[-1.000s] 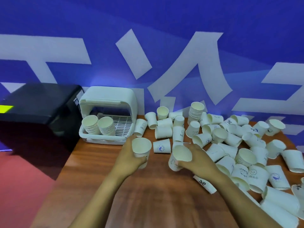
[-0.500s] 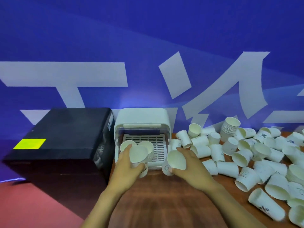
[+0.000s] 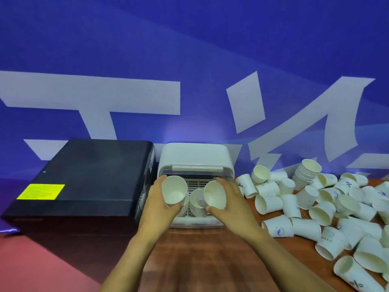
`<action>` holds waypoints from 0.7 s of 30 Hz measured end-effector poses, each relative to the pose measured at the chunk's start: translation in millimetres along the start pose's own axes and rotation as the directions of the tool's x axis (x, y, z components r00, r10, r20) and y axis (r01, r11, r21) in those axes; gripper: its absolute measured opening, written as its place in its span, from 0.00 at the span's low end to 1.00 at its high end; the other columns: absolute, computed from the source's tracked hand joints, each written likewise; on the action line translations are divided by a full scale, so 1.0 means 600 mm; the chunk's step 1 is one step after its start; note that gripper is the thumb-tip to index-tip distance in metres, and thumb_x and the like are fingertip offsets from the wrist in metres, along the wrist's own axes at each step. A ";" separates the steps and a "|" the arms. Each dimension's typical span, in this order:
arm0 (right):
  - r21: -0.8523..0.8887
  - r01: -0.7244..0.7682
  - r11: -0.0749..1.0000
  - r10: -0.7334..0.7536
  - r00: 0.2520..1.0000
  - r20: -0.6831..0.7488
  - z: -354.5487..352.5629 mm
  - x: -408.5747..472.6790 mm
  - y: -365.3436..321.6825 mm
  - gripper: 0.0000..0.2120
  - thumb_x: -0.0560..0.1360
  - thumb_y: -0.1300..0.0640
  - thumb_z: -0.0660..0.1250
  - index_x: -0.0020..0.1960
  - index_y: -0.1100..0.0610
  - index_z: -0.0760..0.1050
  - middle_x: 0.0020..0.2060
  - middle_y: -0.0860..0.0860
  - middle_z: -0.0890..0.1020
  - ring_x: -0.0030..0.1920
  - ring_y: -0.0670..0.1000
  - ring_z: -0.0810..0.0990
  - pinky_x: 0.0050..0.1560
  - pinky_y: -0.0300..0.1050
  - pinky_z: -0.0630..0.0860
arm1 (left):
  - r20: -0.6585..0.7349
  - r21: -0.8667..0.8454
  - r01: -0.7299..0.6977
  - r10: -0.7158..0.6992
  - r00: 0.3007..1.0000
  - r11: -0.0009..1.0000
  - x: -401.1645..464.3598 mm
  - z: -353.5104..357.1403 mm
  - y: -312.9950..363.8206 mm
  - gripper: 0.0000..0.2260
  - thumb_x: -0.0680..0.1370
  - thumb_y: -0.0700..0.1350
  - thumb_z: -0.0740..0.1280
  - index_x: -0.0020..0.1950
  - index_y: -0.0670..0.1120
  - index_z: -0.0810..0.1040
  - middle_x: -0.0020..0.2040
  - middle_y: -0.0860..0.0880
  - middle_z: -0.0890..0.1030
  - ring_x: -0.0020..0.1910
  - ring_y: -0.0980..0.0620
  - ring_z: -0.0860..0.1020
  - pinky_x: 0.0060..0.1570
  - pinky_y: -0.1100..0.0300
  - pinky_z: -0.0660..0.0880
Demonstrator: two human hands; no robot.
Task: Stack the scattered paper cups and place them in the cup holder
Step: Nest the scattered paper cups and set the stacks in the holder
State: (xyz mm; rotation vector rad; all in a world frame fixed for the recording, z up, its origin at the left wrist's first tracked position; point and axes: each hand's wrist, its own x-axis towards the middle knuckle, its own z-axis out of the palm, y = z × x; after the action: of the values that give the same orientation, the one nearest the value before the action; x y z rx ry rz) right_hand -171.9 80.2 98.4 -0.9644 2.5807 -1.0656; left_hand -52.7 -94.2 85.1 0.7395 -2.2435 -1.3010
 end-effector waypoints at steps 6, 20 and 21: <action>-0.031 0.015 0.999 -0.015 1.000 -0.015 0.040 0.035 0.001 0.38 0.69 0.49 0.73 0.74 0.48 0.57 0.69 0.43 0.64 0.68 0.45 0.65 0.63 0.33 0.62 | 0.034 0.007 0.020 -0.020 0.999 1.000 0.030 0.021 -0.021 0.34 0.68 0.52 0.75 0.70 0.56 0.63 0.67 0.55 0.69 0.62 0.54 0.72 0.59 0.55 0.72; -0.086 -0.031 0.996 0.035 0.998 0.046 0.083 0.074 0.034 0.38 0.69 0.45 0.71 0.74 0.48 0.58 0.70 0.44 0.65 0.69 0.48 0.65 0.70 0.44 0.65 | 0.083 -0.062 0.045 -0.040 0.996 0.997 0.057 0.051 -0.059 0.28 0.68 0.56 0.75 0.64 0.62 0.67 0.60 0.61 0.74 0.58 0.59 0.76 0.54 0.57 0.76; -0.084 -0.037 0.996 0.041 0.998 0.046 0.086 0.075 0.037 0.38 0.69 0.44 0.71 0.74 0.48 0.58 0.70 0.44 0.65 0.69 0.48 0.65 0.69 0.44 0.65 | 0.084 -0.052 0.058 -0.054 0.995 0.997 0.057 0.054 -0.064 0.28 0.68 0.56 0.75 0.63 0.62 0.67 0.60 0.61 0.75 0.57 0.59 0.76 0.54 0.55 0.76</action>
State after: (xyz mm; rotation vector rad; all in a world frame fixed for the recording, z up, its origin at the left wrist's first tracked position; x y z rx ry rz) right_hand -197.0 34.6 48.5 -0.9425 2.6127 -0.9205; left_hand -89.9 -110.9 39.9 0.7466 -2.2569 -1.4381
